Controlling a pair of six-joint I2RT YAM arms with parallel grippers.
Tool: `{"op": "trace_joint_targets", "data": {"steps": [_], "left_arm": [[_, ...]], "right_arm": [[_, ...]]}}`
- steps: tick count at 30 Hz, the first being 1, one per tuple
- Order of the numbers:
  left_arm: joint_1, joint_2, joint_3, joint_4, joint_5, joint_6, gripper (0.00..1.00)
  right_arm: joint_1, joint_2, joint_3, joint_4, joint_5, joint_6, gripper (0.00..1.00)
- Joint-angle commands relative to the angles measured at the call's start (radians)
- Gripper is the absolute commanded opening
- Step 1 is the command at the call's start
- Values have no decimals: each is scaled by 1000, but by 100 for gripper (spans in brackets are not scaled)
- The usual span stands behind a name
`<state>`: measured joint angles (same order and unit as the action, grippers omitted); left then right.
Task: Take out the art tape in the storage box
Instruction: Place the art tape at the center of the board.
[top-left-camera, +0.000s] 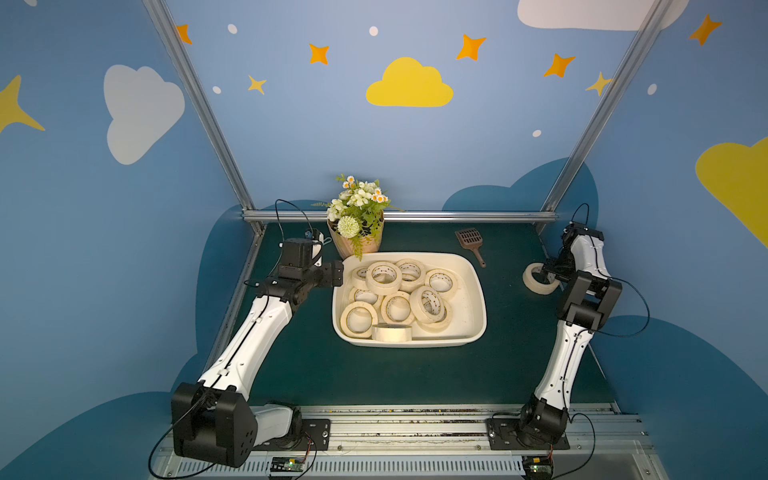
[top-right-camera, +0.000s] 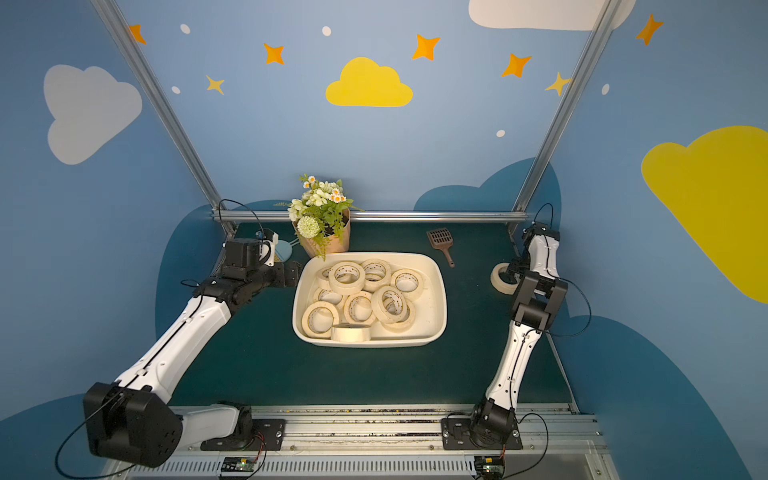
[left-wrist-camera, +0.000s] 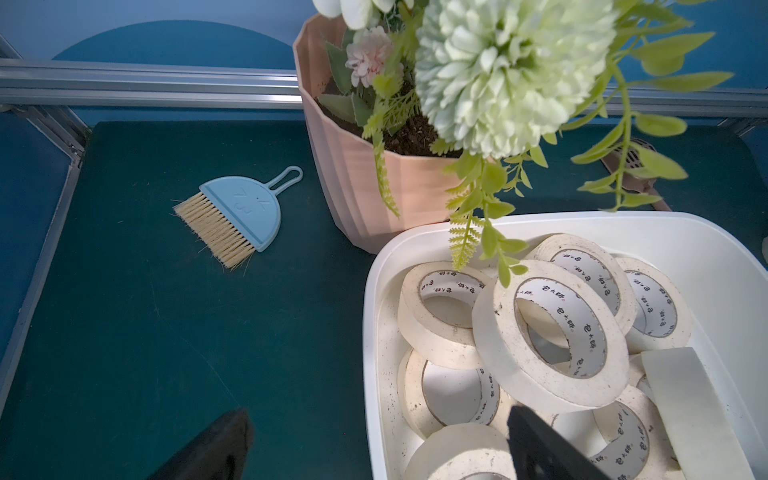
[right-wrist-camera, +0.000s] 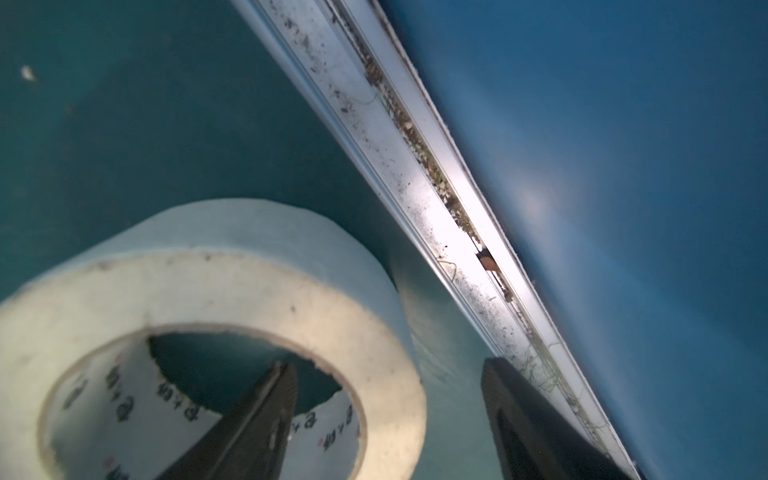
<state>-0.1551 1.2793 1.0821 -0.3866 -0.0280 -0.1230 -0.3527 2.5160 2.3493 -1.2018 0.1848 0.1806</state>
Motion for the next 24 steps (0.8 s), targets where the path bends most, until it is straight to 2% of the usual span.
{"op": "trace_joint_targets", "data": {"steps": [1,4,10,15,18,22,24], "left_arm": [[5,3,-8,9,13,8,100],[5,4,-8,8,11,7,100],[5,6,-8,7,8,11,100],[2,12,-7,6,24,7,100],[-1,17,-4,4,28,8,100],[-2,15,-5,5,33,4,100],[-3,19,-4,5,44,0,100]], "right_arm": [[29,-146,-21,-14,1,-22,81],[101,-246,-80,-13,-6,-33,83],[336,-423,-208,-13,-29,-58,84],[551,-553,-362,0,-166,-90,82],[655,-608,-464,9,-255,-101,78],[722,-661,-607,56,-385,-105,67],[739,-687,-694,123,-450,-115,66]]}}
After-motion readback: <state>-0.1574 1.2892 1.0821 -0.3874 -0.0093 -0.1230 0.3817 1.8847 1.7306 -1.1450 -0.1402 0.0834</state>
